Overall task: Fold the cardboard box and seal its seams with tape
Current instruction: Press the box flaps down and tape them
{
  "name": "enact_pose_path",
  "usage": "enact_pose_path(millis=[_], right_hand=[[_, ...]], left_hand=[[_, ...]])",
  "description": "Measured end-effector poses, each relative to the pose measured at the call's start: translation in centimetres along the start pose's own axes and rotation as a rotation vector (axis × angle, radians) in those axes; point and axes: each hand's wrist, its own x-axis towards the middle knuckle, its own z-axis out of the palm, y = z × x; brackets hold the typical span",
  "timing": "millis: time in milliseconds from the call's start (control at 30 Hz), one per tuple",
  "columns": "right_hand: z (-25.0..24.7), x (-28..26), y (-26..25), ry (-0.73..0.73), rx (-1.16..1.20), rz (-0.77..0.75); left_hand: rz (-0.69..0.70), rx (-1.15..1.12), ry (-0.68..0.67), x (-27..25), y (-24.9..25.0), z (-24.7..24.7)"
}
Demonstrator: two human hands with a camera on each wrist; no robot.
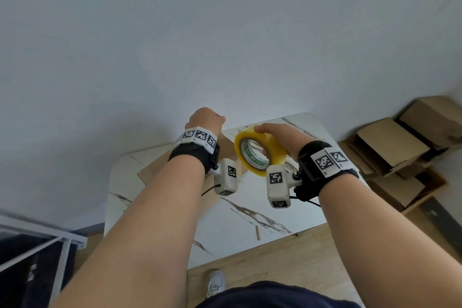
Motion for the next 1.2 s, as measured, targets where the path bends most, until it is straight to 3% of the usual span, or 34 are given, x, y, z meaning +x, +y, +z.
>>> enact_pose_path(millis=[100,200,300,467,533,733,1033,1200], right_hand=[[0.2,0.3,0.0,0.055,-0.095,-0.003],[0.5,0.9,0.7,0.109,-0.339,-0.01],[0.8,1.0,1.1,0.112,-0.356,0.02],[0.6,0.4,0.8,-0.024,-0.14,0.113],[1.0,0.8,0.8,-0.025,-0.221,0.116],[1.6,1.9,1.2,0.155,-0.368,0.101],[4.2,3.3,0.2,0.19,-0.649,0.132],[5.2,3.8,-0.4,0.12,-0.788,0.144]], left_hand=[[-0.016,0.016,0.02,0.3,-0.2,-0.4],[-0.02,-0.016,0.017,0.5,-0.4,-0.7],[-0.028,0.005,0.037,0.7,-0.7,-0.7],[-0.032,-0.006,0.042,1.2,-1.6,-0.6],[-0.016,0.012,0.056,1.4,-1.6,-0.5],[0.011,0.011,0.104,2.3,-1.8,-0.6],[-0.01,0.04,0.0,4.5,-3.2,-0.4],[-0.016,0.046,-0.008,5.5,-3.8,-0.1]])
